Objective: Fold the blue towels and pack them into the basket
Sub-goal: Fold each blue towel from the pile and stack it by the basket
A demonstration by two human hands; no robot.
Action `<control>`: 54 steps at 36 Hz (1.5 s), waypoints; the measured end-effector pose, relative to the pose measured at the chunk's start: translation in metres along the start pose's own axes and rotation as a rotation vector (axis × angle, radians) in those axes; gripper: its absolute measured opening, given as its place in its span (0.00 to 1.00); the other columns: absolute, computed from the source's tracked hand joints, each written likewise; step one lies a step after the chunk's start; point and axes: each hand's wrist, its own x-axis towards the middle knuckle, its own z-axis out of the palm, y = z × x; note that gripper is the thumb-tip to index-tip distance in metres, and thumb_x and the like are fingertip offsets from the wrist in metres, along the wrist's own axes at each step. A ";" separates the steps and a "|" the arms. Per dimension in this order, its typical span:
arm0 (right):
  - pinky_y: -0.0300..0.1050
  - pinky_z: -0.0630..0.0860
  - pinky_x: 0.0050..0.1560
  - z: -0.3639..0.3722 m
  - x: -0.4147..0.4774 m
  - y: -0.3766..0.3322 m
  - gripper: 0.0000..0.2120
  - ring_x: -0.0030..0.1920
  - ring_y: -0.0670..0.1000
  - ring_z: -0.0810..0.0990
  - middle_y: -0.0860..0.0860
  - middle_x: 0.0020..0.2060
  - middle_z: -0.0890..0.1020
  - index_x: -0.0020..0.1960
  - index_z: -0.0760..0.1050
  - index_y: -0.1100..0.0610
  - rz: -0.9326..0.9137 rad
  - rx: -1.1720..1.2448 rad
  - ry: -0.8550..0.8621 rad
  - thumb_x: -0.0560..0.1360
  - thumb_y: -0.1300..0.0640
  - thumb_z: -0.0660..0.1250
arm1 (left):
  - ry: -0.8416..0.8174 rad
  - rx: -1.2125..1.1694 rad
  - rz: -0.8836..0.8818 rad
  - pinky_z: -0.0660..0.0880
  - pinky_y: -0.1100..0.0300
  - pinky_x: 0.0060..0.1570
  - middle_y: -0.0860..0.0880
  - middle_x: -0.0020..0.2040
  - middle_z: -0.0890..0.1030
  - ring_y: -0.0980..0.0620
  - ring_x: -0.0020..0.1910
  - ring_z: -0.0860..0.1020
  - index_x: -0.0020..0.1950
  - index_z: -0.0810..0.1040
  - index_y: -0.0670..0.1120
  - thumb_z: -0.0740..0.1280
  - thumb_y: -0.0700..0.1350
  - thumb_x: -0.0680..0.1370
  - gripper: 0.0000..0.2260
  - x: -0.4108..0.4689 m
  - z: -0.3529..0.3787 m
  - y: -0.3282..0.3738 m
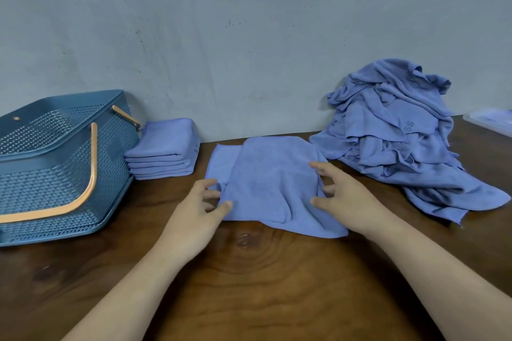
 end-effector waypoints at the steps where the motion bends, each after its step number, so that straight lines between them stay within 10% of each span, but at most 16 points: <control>1: 0.42 0.77 0.60 0.001 0.001 0.002 0.37 0.59 0.46 0.82 0.46 0.71 0.76 0.79 0.65 0.35 0.000 -0.011 0.009 0.78 0.59 0.75 | -0.007 0.045 0.025 0.75 0.63 0.52 0.63 0.58 0.80 0.62 0.51 0.82 0.72 0.70 0.63 0.74 0.55 0.79 0.24 0.000 0.002 -0.001; 8: 0.33 0.73 0.43 -0.008 0.007 0.011 0.32 0.45 0.45 0.80 0.42 0.65 0.76 0.74 0.73 0.39 0.000 -0.028 0.061 0.78 0.68 0.67 | -0.020 0.206 0.101 0.75 0.62 0.43 0.52 0.40 0.80 0.56 0.35 0.78 0.57 0.79 0.60 0.73 0.43 0.79 0.13 0.004 -0.001 -0.008; 16: 0.51 0.77 0.44 -0.054 0.005 0.015 0.37 0.51 0.59 0.84 0.41 0.58 0.80 0.65 0.77 0.33 0.088 -0.033 0.092 0.72 0.73 0.61 | -0.303 0.202 -0.080 0.73 0.56 0.39 0.48 0.39 0.85 0.54 0.32 0.80 0.56 0.80 0.52 0.72 0.38 0.77 0.12 -0.008 -0.052 -0.005; 20: 0.43 0.76 0.54 -0.040 0.000 0.012 0.30 0.57 0.46 0.80 0.43 0.59 0.79 0.67 0.76 0.39 0.136 -0.040 -0.009 0.76 0.68 0.64 | -0.090 0.317 -0.004 0.72 0.60 0.38 0.51 0.39 0.83 0.60 0.34 0.78 0.50 0.82 0.56 0.71 0.51 0.79 0.01 -0.009 -0.041 -0.002; 24: 0.37 0.72 0.48 -0.029 -0.001 0.010 0.23 0.52 0.42 0.79 0.42 0.57 0.77 0.70 0.73 0.40 0.118 -0.146 0.029 0.79 0.57 0.71 | 0.027 0.421 0.233 0.72 0.59 0.57 0.62 0.52 0.77 0.61 0.55 0.73 0.57 0.80 0.61 0.66 0.64 0.80 0.11 -0.009 -0.018 -0.003; 28: 0.41 0.73 0.53 -0.027 -0.001 0.013 0.24 0.56 0.43 0.77 0.41 0.58 0.76 0.74 0.71 0.41 0.097 -0.248 0.050 0.81 0.55 0.70 | -0.049 0.553 0.219 0.73 0.56 0.59 0.62 0.49 0.77 0.61 0.53 0.74 0.55 0.78 0.61 0.65 0.72 0.77 0.18 -0.016 -0.010 0.001; 37: 0.40 0.77 0.49 -0.020 -0.001 0.002 0.19 0.44 0.45 0.80 0.42 0.55 0.81 0.62 0.79 0.40 -0.042 -0.025 0.195 0.80 0.62 0.68 | -0.074 0.149 0.045 0.71 0.65 0.39 0.52 0.37 0.83 0.60 0.34 0.79 0.58 0.80 0.55 0.75 0.50 0.80 0.09 -0.016 0.004 0.011; 43: 0.42 0.73 0.55 -0.048 -0.014 -0.031 0.22 0.53 0.45 0.80 0.45 0.52 0.85 0.60 0.83 0.46 -0.206 0.515 0.444 0.80 0.71 0.65 | -0.116 -0.832 0.049 0.60 0.54 0.34 0.43 0.37 0.67 0.50 0.34 0.64 0.46 0.76 0.47 0.72 0.35 0.67 0.12 -0.010 -0.043 0.021; 54: 0.51 0.74 0.43 -0.047 -0.017 -0.023 0.17 0.43 0.54 0.79 0.50 0.53 0.88 0.61 0.82 0.51 0.161 0.241 -0.189 0.80 0.70 0.67 | -0.611 -0.460 -0.239 0.68 0.60 0.29 0.40 0.35 0.71 0.47 0.28 0.68 0.48 0.75 0.41 0.70 0.42 0.68 0.11 -0.010 -0.071 -0.003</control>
